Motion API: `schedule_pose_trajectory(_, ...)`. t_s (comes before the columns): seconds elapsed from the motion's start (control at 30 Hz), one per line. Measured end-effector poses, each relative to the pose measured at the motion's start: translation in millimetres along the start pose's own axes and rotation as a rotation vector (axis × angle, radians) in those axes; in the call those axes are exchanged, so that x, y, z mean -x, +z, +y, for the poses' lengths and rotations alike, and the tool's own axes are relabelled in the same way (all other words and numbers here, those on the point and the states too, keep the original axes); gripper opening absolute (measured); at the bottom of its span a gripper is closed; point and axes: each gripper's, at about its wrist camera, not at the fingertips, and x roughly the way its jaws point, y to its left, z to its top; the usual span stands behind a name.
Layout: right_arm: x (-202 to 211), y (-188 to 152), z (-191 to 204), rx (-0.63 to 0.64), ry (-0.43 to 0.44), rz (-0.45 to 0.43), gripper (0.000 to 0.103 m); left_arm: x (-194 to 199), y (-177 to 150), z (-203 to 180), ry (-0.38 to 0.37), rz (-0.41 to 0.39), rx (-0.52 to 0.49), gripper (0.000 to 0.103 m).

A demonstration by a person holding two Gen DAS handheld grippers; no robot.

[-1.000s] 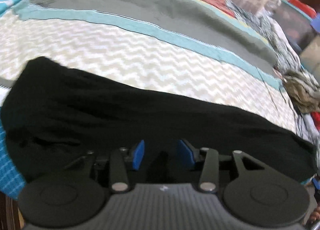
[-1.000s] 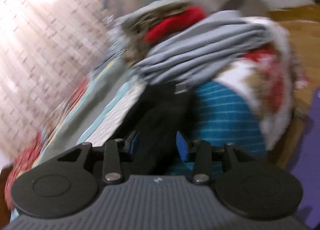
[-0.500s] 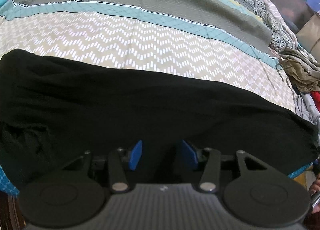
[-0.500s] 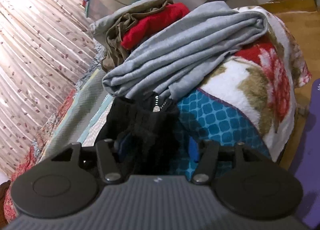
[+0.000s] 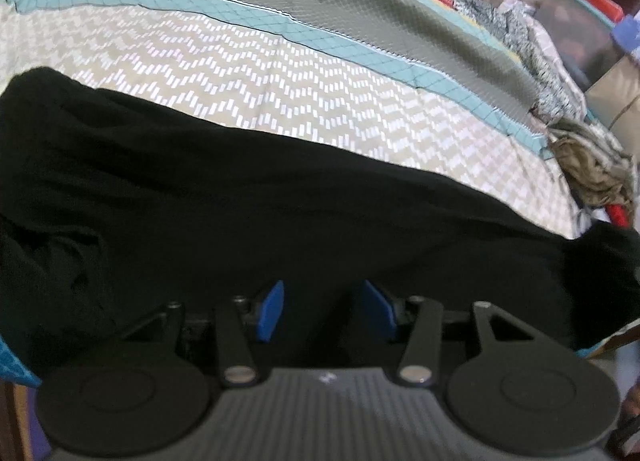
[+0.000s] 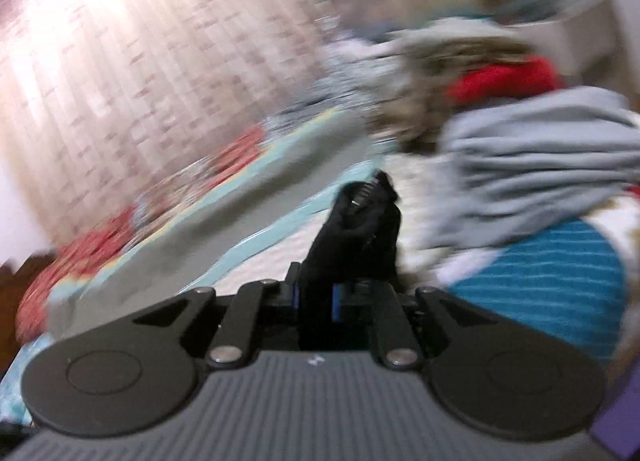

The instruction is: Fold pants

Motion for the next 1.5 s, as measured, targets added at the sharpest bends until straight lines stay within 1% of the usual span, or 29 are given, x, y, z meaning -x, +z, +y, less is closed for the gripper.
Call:
schedule_pose_trajectory(0.1, -24, -16, 47, 0.057, 0.127, 0.106, 0.016, 0, 4, 3, -0.075, 0.009, 0.033, 0.046)
schedule_pose_trajectory(0.17, -44, -37, 79, 0.114, 0.201, 0.2, 0.016, -2, 8, 4, -0.132, 0.026, 0.061, 0.048)
schedule_pose_trajectory(0.23, -62, -61, 107, 0.175, 0.238, 0.295, 0.016, -6, 11, 4, -0.17, 0.041, 0.074, 0.05)
schedule_pose_trajectory(0.3, -79, -85, 128, 0.231, 0.252, 0.378, 0.016, -11, 13, 0, -0.186, 0.052, 0.066, 0.05)
schedule_pose_trajectory(0.37, -95, -109, 142, 0.331, 0.218, 0.452, 0.017, -17, 13, -7, -0.197, 0.066, 0.048, 0.052)
schedule_pose_trajectory(0.4, -103, -117, 143, 0.359, 0.193, 0.497, 0.02, -20, 13, -12, -0.201, 0.075, 0.036, 0.055)
schedule_pose_trajectory(0.43, -108, -123, 141, 0.359, 0.188, 0.534, 0.023, -23, 13, -17, -0.204, 0.083, 0.023, 0.057)
schedule_pose_trajectory(0.47, -108, -123, 137, 0.349, 0.201, 0.524, 0.025, -25, 13, -22, -0.211, 0.09, 0.008, 0.057)
schedule_pose_trajectory(0.5, -104, -119, 134, 0.336, 0.221, 0.512, 0.032, -28, 13, -27, -0.219, 0.098, -0.008, 0.058)
schedule_pose_trajectory(0.53, -101, -113, 132, 0.315, 0.245, 0.519, 0.04, -32, 13, -34, -0.226, 0.108, -0.024, 0.061)
schedule_pose_trajectory(0.57, -95, -109, 130, 0.294, 0.275, 0.531, 0.061, -36, 12, -39, -0.229, 0.117, -0.034, 0.063)
schedule_pose_trajectory(0.6, -87, -103, 128, 0.279, 0.306, 0.522, 0.071, -39, 12, -44, -0.231, 0.125, -0.042, 0.066)
schedule_pose_trajectory(0.67, -65, -91, 125, 0.296, 0.326, 0.448, 0.071, -47, 13, -54, -0.241, 0.139, -0.063, 0.072)
schedule_pose_trajectory(0.73, -48, -73, 112, 0.302, 0.295, 0.363, 0.07, -53, 14, -64, -0.244, 0.147, -0.082, 0.084)
schedule_pose_trajectory(0.8, -33, -54, 88, 0.255, 0.213, 0.281, 0.07, -60, 15, -74, -0.251, 0.155, -0.101, 0.085)
schedule_pose_trajectory(0.87, -25, -35, 56, 0.164, 0.098, 0.225, 0.07, -69, 15, -85, -0.239, 0.169, -0.124, 0.085)
schedule_pose_trajectory(0.9, -24, -29, 41, 0.121, 0.044, 0.215, 0.069, -74, 14, -91, -0.229, 0.178, -0.138, 0.079)
schedule_pose_trajectory(0.97, -25, -24, 15, 0.043, -0.038, 0.217, 0.066, -81, 9, -103, -0.194, 0.185, -0.184, 0.052)
schedule_pose_trajectory(1.0, -26, -25, 4, 0.011, -0.067, 0.225, 0.064, -84, 8, -106, -0.187, 0.197, -0.203, 0.022)
schedule_pose_trajectory(1.03, -26, -27, -5, -0.016, -0.085, 0.237, 0.062, -85, 6, -107, -0.18, 0.204, -0.207, 0.018)
schedule_pose_trajectory(1.07, -29, -30, -12, -0.047, -0.091, 0.258, 0.049, -84, 6, -106, -0.177, 0.195, -0.197, 0.017)
schedule_pose_trajectory(1.1, -31, -33, -13, -0.065, -0.087, 0.284, 0.025, -79, 5, -105, -0.173, 0.18, -0.196, 0.017)
schedule_pose_trajectory(1.13, -33, -36, -11, -0.071, -0.081, 0.308, 0.017, -73, 5, -104, -0.167, 0.158, -0.202, 0.016)
schedule_pose_trajectory(1.2, -30, -38, 4, -0.014, -0.076, 0.292, 0.016, -56, 5, -102, -0.147, 0.101, -0.219, 0.016)
schedule_pose_trajectory(1.27, -29, -36, 24, 0.048, -0.034, 0.28, 0.016, -36, 5, -95, -0.121, 0.04, -0.224, 0.016)
schedule_pose_trajectory(1.37, -36, -38, 48, 0.136, 0.021, 0.282, 0.02, -15, 6, -74, -0.041, -0.023, -0.202, 0.016)
schedule_pose_trajectory(1.43, -39, -43, 54, 0.168, 0.045, 0.299, 0.021, -14, 5, -54, -0.01, -0.003, -0.138, 0.018)
schedule_pose_trajectory(1.47, -45, -45, 57, 0.176, 0.054, 0.315, 0.022, -19, 5, -41, 0.001, 0.031, -0.089, 0.019)
schedule_pose_trajectory(1.5, -53, -49, 58, 0.186, 0.047, 0.338, 0.024, -26, 4, -32, 0.003, 0.062, -0.05, 0.024)
